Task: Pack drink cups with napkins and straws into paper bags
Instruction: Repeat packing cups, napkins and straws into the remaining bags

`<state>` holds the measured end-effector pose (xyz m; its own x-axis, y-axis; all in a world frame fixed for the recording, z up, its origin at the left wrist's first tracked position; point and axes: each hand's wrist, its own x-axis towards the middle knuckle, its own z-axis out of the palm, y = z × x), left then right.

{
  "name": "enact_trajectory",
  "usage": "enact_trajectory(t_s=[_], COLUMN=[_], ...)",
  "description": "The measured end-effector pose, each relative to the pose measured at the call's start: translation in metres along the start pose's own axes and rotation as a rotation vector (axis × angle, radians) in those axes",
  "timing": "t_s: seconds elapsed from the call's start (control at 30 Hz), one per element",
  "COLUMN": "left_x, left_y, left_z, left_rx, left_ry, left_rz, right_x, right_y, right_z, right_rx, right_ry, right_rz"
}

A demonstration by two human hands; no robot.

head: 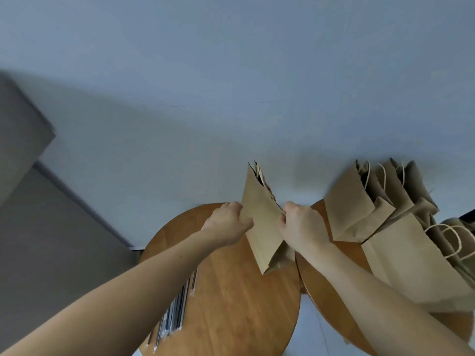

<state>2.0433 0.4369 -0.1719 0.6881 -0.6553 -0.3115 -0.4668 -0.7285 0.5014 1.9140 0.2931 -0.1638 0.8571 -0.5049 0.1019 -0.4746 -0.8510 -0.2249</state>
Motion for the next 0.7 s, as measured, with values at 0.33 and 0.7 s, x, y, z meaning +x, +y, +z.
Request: enact_trajectory(t_s=[0.33, 0.7], left_x=[-0.055, -0.08], left_y=[-0.103, -0.141], left_z=[0.034, 0.084], left_rx=[-0.027, -0.122], left_ry=[-0.124, -0.266], left_rz=[-0.142, -0.209], right_x=[-0.079, -0.115], right_y=[-0.08, -0.074], right_z=[0.079, 0.121], right_rx=[0.031, 0.302], right_ry=[-0.213, -0.536], right_rz=[-0.054, 0.072])
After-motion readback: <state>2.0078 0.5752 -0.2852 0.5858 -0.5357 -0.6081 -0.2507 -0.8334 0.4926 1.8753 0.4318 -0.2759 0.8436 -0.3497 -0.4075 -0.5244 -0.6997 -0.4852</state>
